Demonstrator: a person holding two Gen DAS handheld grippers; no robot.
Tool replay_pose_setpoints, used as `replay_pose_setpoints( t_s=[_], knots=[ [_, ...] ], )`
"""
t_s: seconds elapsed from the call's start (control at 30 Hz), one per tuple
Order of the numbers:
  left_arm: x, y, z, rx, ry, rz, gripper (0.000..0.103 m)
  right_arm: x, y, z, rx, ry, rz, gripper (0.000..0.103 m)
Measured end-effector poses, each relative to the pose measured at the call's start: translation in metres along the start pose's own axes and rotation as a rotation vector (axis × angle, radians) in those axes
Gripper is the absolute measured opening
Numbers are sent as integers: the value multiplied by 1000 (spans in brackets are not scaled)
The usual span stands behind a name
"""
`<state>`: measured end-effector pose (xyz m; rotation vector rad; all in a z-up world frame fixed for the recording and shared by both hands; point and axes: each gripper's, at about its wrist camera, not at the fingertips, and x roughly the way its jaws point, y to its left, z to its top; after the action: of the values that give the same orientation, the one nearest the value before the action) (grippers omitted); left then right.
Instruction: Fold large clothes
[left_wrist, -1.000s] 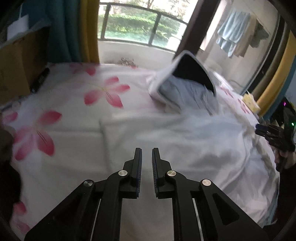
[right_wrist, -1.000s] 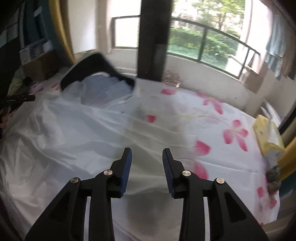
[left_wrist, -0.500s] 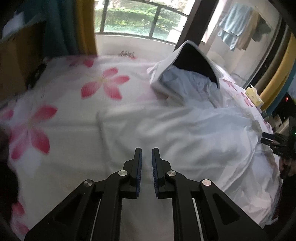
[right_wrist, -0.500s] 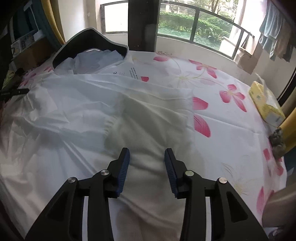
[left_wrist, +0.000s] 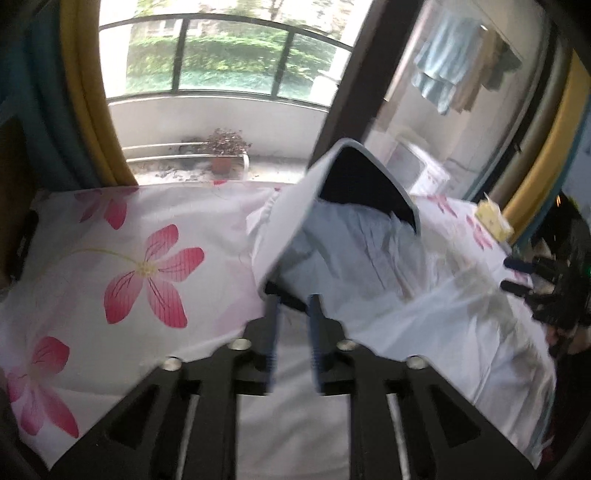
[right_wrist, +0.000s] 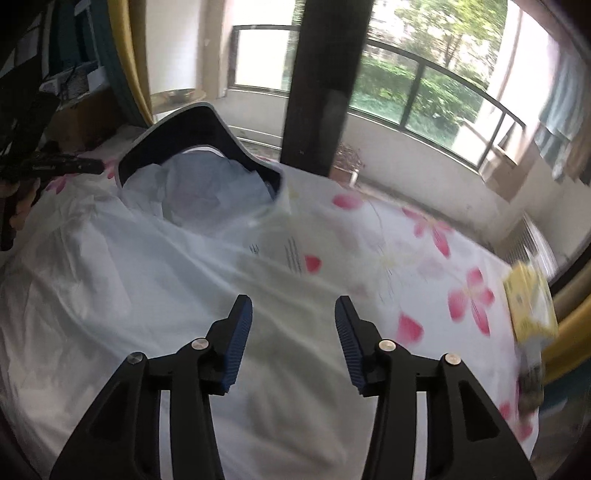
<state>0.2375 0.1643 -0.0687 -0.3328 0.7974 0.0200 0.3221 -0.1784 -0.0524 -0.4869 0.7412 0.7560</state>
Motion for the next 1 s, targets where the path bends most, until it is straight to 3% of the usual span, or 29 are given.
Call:
replay_pose_setpoints(
  t_s=[0.03,0.07,0.5,0.73,0.77,0.8,0.87,1.0],
  knots=[
    [1,1,3,-9,-8,4,44,4,1,4,-11,-1,2,47],
    [2,3,5,-20,-17,6,46,11,3,10,-24,1,8,47],
    [44,27,6,-47,52,22,46,97,-1,76,-25,-18,10,47],
    [51,37,3,-80,48,10,46,126,-5,97,40,-29,82,46],
    [52,37,4,-78,48,10,46,129,-3,99,34,-32,93,43],
    [52,37,5,-77,47,9,46,130,-2,100,26,-32,103,26],
    [53,38,5,-78,46,6,46,130,1,101,2,-25,91,8],
    [53,31,16,-39,51,22,46,118,-5,92,4,-46,44,4]
  ],
)
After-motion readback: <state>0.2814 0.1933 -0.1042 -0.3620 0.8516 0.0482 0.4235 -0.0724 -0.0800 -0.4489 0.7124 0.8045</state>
